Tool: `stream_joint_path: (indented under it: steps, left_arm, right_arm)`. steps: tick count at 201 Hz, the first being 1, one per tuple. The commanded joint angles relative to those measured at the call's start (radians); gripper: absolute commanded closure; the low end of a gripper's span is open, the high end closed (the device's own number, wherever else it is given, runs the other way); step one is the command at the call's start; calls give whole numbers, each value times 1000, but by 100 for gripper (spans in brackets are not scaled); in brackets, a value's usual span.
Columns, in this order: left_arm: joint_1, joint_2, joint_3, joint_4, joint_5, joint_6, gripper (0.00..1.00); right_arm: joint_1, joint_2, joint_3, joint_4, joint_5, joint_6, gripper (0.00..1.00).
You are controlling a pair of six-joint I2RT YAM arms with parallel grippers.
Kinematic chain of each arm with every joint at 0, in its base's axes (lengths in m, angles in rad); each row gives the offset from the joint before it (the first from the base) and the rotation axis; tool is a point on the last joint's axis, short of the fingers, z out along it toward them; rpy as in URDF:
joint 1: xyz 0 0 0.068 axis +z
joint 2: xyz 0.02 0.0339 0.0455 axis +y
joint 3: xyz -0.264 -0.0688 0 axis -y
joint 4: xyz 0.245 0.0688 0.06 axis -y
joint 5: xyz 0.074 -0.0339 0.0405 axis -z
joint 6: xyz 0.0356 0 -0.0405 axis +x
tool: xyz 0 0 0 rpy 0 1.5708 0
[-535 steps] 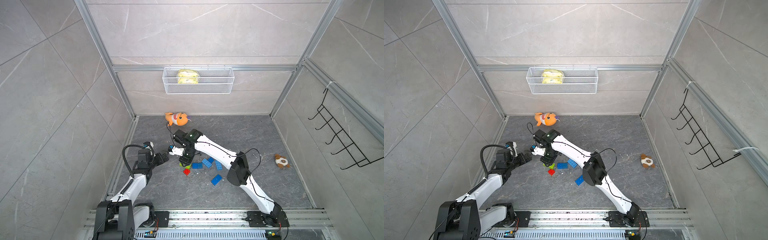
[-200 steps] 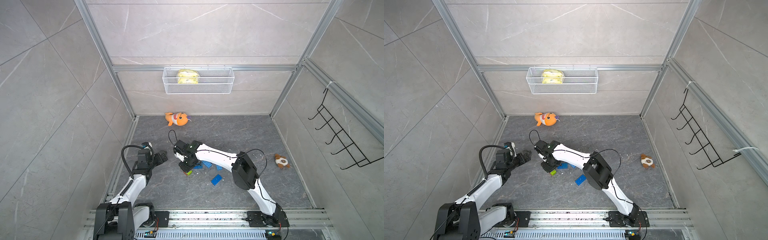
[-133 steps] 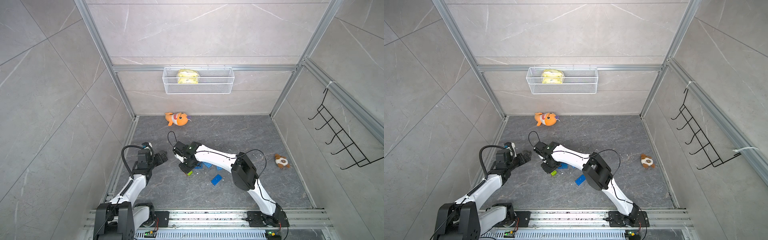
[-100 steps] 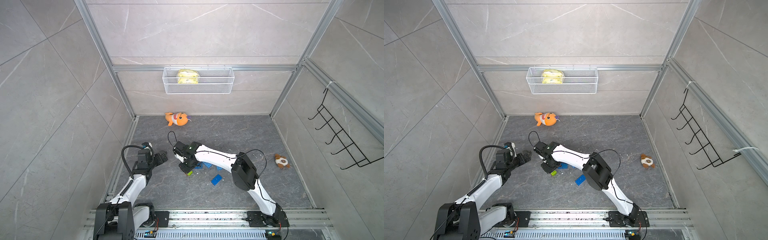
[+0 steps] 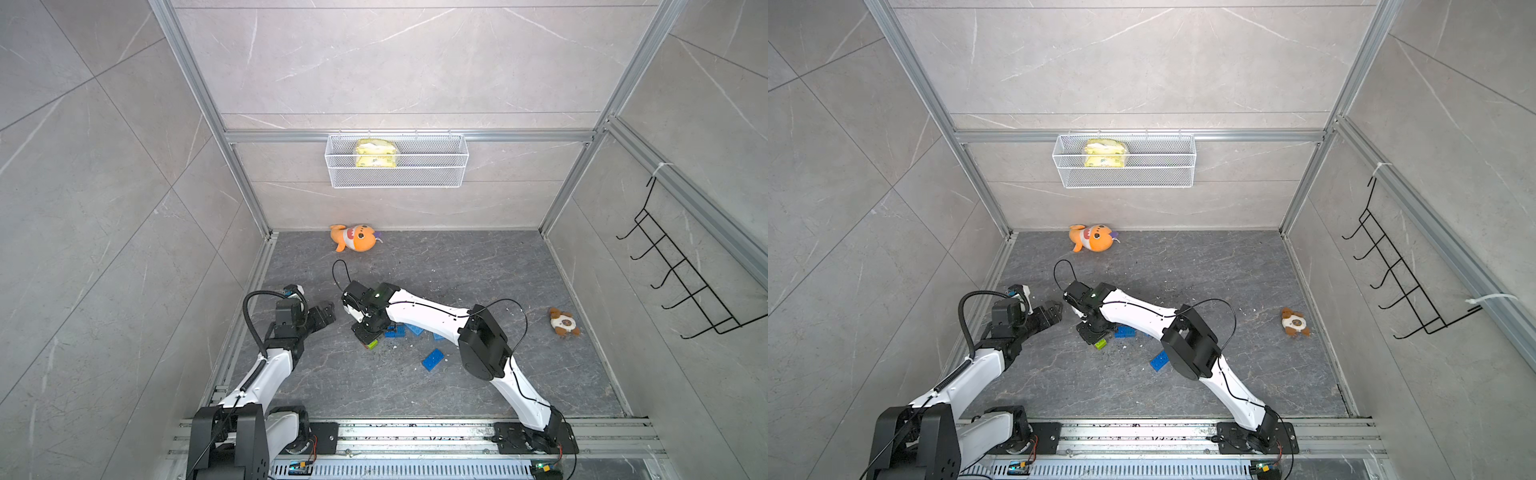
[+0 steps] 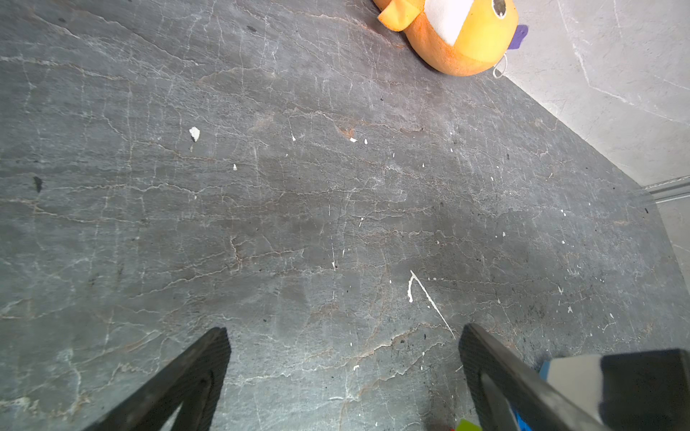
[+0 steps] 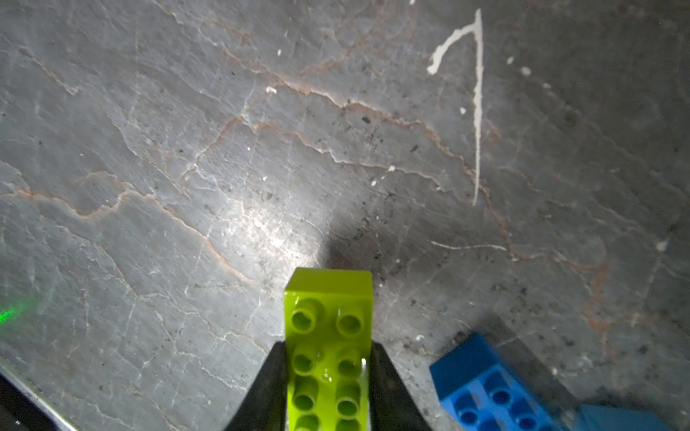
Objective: Assemble a heart with lego
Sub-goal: Assemble the lego brick with the lego brick, then pick up the lego brick from the center of the board.
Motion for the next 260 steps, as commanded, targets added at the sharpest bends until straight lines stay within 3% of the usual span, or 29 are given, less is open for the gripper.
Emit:
stream_joint_path:
  steps: [1,38,70,92,153,260]
  left_arm:
    - [5,-2,-3,17,-1,-13,0]
    - [4,-11,-8,22,-3,-11,0]
    - [3,-17,-11,26,0,-12,0]
    - [4,-17,-13,32,9,-16,0]
    - [3,-3,-26,77,59,-23,0]
    - [2,22,-27,108,98,-24,0]
  right_arm:
    - [-1,-13,-61,-57,89,16,80]
    - [-4,-27,9,-48,30,21,60]
    - [-7,-82,52,-63,42,8,54]
    - [-33,-175,-22,-31,30,-5,51]
    - [-197,-347,-375,75,6,-108,58]
    - [-249,-226,-401,38,56,-157,59]
